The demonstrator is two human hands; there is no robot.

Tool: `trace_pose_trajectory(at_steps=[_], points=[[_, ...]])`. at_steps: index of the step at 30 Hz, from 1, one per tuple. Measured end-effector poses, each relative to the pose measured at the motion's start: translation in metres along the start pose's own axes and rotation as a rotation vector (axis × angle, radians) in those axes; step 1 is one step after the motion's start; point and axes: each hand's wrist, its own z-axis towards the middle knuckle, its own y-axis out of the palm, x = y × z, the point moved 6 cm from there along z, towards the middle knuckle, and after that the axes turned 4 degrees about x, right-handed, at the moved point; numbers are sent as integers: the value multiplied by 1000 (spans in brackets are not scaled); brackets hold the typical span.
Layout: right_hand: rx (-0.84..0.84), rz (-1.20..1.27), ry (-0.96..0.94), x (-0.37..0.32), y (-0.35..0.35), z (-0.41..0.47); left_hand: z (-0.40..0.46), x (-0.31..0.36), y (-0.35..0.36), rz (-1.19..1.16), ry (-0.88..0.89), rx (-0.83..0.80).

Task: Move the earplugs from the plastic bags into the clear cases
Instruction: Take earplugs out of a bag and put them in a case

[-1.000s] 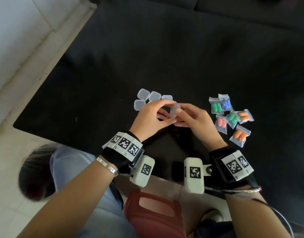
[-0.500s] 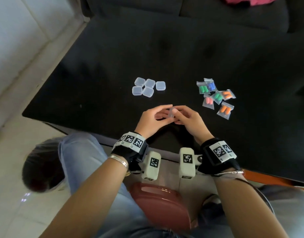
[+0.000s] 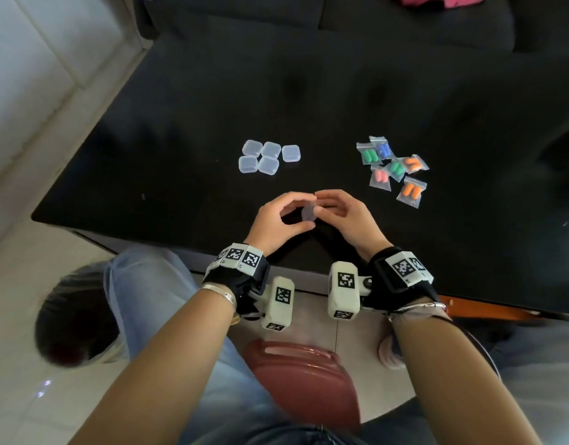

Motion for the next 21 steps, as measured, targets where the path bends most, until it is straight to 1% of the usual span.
trace_pose_trajectory(at_steps=[2, 5, 7, 10, 14, 16, 21], points=[[22, 23, -21, -2, 1, -3, 1, -1, -1, 5, -8, 19], [45, 92, -45, 0, 2, -8, 1, 1, 1, 115, 54, 75], [73, 105, -49, 2, 0, -9, 0, 2, 3, 165, 88, 84], [95, 72, 6, 4, -2, -4, -1, 2, 3, 91, 74, 50], [6, 67, 102, 6, 0, 3, -2, 1, 1, 6, 37, 38], [-13, 74, 117, 6, 1, 6, -3, 1, 1, -36, 14, 44], [1, 58, 117, 2, 3, 4, -2, -1, 1, -78, -37, 41]])
